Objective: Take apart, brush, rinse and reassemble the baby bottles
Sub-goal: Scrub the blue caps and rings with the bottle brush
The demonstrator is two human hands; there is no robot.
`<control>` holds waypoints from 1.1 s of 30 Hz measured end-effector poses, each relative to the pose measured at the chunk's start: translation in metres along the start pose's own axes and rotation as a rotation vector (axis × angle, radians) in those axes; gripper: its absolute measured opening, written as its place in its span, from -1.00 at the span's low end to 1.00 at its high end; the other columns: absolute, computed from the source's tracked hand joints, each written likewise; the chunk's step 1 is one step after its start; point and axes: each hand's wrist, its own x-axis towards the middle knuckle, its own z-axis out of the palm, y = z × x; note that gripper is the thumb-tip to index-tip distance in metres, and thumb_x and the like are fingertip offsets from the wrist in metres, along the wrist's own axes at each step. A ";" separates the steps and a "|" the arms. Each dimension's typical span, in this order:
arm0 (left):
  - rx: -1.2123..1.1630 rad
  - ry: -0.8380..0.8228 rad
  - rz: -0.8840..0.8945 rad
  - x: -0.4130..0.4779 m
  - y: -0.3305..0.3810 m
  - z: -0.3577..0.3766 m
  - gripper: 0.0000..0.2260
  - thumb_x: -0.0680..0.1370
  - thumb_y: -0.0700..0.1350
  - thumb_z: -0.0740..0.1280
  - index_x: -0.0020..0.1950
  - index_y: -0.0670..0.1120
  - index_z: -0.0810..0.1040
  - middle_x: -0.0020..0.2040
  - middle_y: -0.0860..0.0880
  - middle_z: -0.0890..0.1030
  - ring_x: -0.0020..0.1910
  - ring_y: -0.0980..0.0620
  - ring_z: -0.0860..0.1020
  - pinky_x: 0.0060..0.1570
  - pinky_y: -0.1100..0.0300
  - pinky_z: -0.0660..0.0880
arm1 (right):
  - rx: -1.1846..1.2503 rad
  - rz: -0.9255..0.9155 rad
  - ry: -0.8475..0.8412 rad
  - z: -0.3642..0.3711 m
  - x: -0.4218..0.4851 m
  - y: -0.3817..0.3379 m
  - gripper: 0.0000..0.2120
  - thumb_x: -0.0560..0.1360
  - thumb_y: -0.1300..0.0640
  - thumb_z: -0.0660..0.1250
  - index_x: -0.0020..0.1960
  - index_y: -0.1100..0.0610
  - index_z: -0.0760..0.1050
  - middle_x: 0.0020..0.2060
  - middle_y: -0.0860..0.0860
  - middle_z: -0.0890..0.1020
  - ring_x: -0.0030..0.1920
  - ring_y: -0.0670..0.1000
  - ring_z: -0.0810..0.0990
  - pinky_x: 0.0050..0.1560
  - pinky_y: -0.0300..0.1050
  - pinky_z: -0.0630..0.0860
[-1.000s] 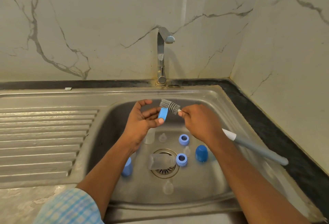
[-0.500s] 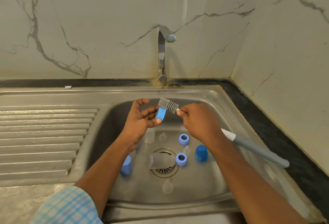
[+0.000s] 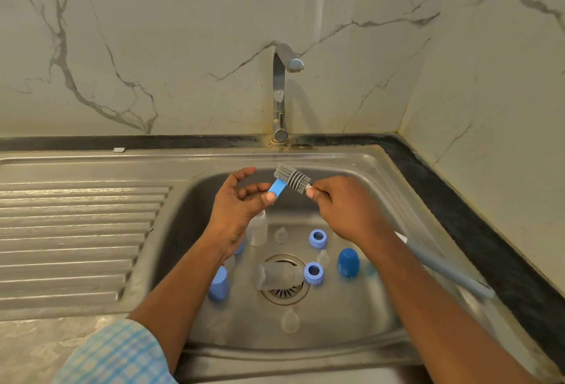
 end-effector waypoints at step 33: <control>-0.096 0.006 -0.055 0.002 0.005 -0.007 -0.36 0.38 -0.53 0.41 0.34 -0.07 0.38 0.05 -0.13 0.70 -0.01 0.00 0.68 0.07 0.11 0.58 | -0.040 -0.064 -0.072 0.000 -0.002 -0.013 -0.58 0.62 -0.02 0.22 -0.40 -0.03 0.30 -0.49 -0.04 0.41 -0.42 -0.03 0.37 -0.38 -0.10 0.25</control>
